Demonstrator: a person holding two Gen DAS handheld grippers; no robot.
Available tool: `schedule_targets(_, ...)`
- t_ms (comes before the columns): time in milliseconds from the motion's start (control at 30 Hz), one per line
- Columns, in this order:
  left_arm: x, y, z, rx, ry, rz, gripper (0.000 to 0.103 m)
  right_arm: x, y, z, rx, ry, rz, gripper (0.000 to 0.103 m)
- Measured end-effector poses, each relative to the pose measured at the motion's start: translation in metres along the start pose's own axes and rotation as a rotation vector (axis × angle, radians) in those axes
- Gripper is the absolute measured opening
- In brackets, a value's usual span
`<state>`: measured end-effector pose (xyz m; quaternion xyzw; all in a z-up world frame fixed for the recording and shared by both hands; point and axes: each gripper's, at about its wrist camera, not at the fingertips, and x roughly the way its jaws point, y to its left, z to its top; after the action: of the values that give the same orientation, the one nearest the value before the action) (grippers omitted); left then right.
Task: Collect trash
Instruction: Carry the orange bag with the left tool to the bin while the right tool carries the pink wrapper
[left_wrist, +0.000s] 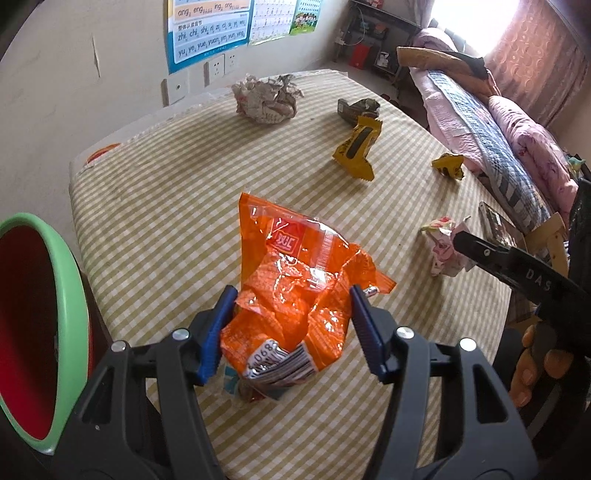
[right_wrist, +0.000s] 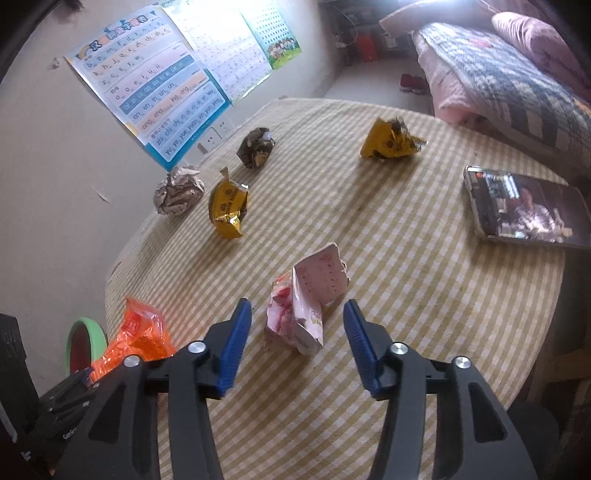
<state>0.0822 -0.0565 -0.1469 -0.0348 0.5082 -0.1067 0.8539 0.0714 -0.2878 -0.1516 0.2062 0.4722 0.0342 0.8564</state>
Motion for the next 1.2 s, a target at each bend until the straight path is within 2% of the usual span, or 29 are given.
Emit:
schedule_targets(133,0.002,-0.001,-0.001,0.004,0.007,0.001,0.059,0.011,0.002,0.002,-0.023,0.018,-0.016,0.050)
schedule_targets(200,0.002,-0.002,-0.001,0.007,0.006,0.003,0.059,0.017,0.002,0.003,-0.037,0.032,-0.027,0.036)
schedule_targets(233,0.002,-0.002,-0.001,0.006,0.006,0.003,0.059,0.017,0.002,0.002,-0.042,0.033,-0.023,0.034)
schedule_targets(633,-0.006,0.001,0.003,-0.007,-0.022,0.000,0.059,-0.012,0.021,0.000,-0.089,-0.030,0.008,0.034)
schedule_targets(1200,-0.051,0.027,-0.005,-0.081,-0.108,-0.017,0.059,-0.047,0.072,-0.019,-0.194,-0.069,0.038,0.034)
